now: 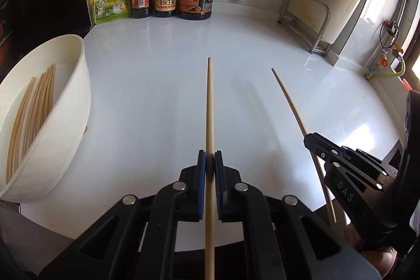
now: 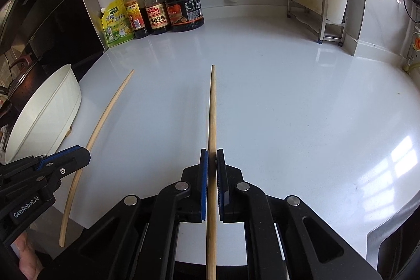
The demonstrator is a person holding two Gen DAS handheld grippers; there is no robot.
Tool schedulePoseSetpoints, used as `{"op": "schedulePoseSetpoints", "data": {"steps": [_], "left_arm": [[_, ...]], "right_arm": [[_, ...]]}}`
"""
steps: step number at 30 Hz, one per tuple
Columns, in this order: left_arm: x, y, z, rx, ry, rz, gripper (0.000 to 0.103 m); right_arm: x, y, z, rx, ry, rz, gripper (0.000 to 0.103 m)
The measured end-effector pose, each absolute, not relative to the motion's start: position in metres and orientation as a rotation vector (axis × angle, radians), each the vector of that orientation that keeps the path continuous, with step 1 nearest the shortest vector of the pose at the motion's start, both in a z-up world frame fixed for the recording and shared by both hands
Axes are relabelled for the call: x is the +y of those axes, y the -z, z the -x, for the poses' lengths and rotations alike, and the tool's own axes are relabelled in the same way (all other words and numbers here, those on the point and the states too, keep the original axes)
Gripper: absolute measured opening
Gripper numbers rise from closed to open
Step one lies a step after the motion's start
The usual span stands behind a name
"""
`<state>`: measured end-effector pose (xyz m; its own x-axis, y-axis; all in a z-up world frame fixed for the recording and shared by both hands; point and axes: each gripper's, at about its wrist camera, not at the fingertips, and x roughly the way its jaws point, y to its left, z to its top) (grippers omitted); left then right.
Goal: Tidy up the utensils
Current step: 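Carry both chopsticks into the white basin and open both tools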
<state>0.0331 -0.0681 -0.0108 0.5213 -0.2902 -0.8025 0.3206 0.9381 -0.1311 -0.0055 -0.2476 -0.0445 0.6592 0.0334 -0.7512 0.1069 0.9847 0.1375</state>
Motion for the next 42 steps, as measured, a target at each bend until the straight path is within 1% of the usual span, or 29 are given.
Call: {"op": "schedulePoseSetpoints", "data": {"steps": [8,18,25,35,37,39,41,42], "left_arm": [[-0.02,-0.031,-0.037,0.86,0.349,0.012,0.008],[0.098,-0.054,-0.064,0.798,0.15,0.084,0.008],[0.161,-0.048,-0.085,0.801,0.054,0.12,0.008],[0.201,-0.016,-0.113,0.868,0.0,0.166,0.008],[0.205,-0.013,-0.112,0.869,-0.005,0.172,0.015],[0.207,-0.012,-0.109,0.863,-0.016,0.178,0.033],[0.21,-0.013,-0.105,0.853,-0.026,0.181,0.043],[0.21,-0.014,-0.103,0.847,-0.031,0.179,0.046]], "right_arm": [[-0.212,0.024,-0.007,0.824,-0.038,-0.272,0.006],[-0.111,-0.021,-0.059,0.77,-0.214,-0.229,0.006],[-0.025,-0.035,-0.099,0.781,-0.338,-0.147,0.006],[0.043,-0.002,-0.138,0.914,-0.398,-0.076,0.006],[0.045,0.002,-0.138,0.919,-0.396,-0.062,0.007],[0.046,0.002,-0.135,0.903,-0.382,-0.045,0.01],[0.044,0.001,-0.129,0.887,-0.371,-0.042,0.011],[0.042,0.0,-0.128,0.882,-0.369,-0.046,0.011]]}}
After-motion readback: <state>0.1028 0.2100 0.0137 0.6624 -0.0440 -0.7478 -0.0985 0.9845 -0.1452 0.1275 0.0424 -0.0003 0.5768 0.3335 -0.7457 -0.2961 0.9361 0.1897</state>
